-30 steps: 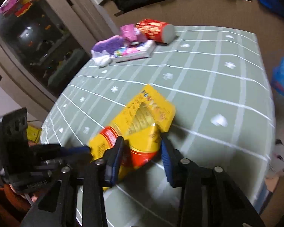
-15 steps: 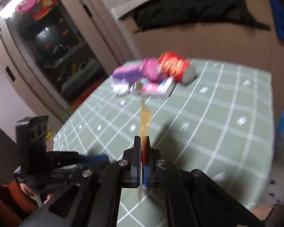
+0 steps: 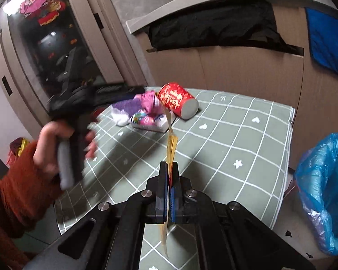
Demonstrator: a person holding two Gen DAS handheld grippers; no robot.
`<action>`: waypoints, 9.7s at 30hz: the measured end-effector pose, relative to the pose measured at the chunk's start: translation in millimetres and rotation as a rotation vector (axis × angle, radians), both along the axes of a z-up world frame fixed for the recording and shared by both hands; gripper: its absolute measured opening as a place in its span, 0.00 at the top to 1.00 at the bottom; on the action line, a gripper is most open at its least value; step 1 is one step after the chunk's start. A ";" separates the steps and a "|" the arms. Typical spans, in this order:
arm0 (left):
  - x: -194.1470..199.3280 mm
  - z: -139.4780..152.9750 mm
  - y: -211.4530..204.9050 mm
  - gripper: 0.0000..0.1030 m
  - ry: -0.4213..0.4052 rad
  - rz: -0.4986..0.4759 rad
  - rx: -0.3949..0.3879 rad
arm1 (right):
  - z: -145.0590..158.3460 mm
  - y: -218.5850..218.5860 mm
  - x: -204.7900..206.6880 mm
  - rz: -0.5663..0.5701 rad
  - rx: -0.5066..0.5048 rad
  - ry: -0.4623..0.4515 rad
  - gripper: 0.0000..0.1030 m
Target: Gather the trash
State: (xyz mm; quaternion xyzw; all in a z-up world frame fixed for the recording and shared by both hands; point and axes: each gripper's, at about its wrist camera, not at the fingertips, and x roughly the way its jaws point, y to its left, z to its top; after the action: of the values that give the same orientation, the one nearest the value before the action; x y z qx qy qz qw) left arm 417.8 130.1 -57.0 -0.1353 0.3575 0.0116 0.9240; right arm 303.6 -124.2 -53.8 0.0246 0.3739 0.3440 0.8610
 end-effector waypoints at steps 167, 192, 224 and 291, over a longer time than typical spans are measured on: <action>-5.3 7.9 -364.4 0.87 -0.036 -0.574 0.068 | 15.6 -284.9 30.2 -0.643 -0.086 -0.104 0.99; -11.0 20.0 -288.4 0.64 0.013 -0.483 -0.026 | 16.6 -269.4 20.2 -0.667 -0.114 -0.088 0.74; -86.4 1.4 143.1 0.61 -0.039 0.036 -0.100 | -20.2 156.1 170.5 0.149 -0.283 -0.091 0.55; -191.9 89.3 -22.5 0.85 -0.232 -0.087 0.052 | 52.6 -16.6 -8.9 -0.120 -0.069 -0.147 0.49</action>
State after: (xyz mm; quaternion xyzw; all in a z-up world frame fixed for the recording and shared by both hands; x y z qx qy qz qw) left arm 225.8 107.5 32.3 -0.0960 0.2533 -0.0350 0.9620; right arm 294.7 -140.7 -1.2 -0.0079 0.3193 0.2795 0.9055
